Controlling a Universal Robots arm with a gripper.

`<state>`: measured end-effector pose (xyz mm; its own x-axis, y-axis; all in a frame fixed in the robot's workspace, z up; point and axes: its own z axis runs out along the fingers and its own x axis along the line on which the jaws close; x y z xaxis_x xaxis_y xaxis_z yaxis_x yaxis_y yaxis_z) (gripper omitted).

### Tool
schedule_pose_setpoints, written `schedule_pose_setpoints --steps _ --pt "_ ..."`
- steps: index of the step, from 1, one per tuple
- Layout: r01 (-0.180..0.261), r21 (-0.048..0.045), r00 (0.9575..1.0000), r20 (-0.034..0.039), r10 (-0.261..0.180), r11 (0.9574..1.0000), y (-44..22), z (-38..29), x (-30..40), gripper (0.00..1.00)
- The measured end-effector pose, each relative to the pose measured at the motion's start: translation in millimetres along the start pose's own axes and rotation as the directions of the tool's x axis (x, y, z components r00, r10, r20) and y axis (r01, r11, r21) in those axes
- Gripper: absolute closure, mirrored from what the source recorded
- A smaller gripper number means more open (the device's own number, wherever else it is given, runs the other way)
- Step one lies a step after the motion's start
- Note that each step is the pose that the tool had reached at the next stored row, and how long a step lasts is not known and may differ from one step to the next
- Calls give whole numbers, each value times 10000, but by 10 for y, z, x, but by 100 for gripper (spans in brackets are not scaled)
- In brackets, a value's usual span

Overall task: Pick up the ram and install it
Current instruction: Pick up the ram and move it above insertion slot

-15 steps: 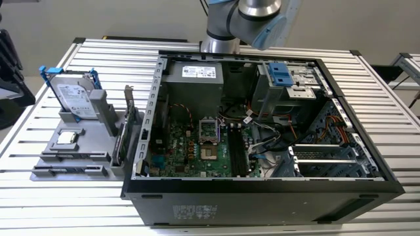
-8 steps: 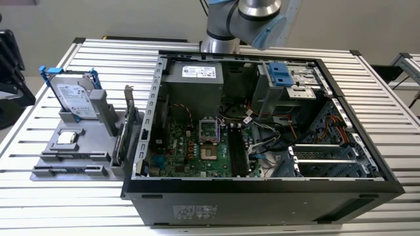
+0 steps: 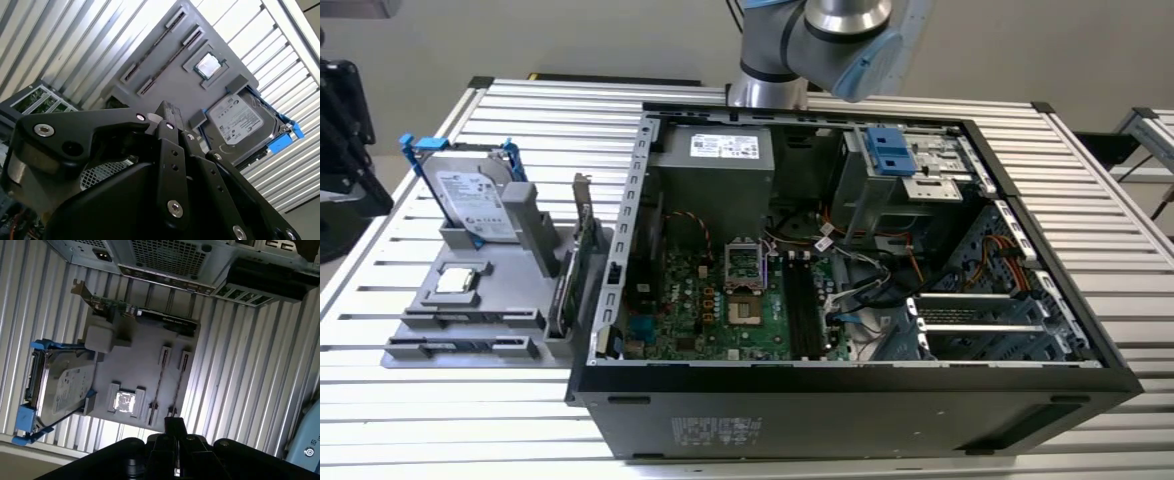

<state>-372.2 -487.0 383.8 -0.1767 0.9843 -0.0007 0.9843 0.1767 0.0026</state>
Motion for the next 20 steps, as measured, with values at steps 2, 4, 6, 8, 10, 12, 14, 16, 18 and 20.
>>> schedule_pose_setpoints --steps 2,4,6,8,10,12,14,16,18,20 --pt "-259 0 9997 0 259 9997 0 1 0 100" --pt "-525 0 9986 1 525 9986 0 2 0 100" --pt "-787 1 9969 2 787 9969 0 3 0 100" --pt "-1054 1 9944 3 1054 9944 0 4 0 100" --pt "-1314 1 9913 4 1314 9913 0 5 0 100" --pt "-1564 1 9877 4 1564 9877 0 6 0 100" --pt "-1819 1 9833 5 1819 9833 -1 7 0 100" --pt "-2051 0 9787 4 2051 9787 -2 8 1 100" --pt "-2252 -1 9743 4 2252 9743 -4 8 1 100" --pt "-2275 0 9738 5 2275 9738 -5 8 1 100"
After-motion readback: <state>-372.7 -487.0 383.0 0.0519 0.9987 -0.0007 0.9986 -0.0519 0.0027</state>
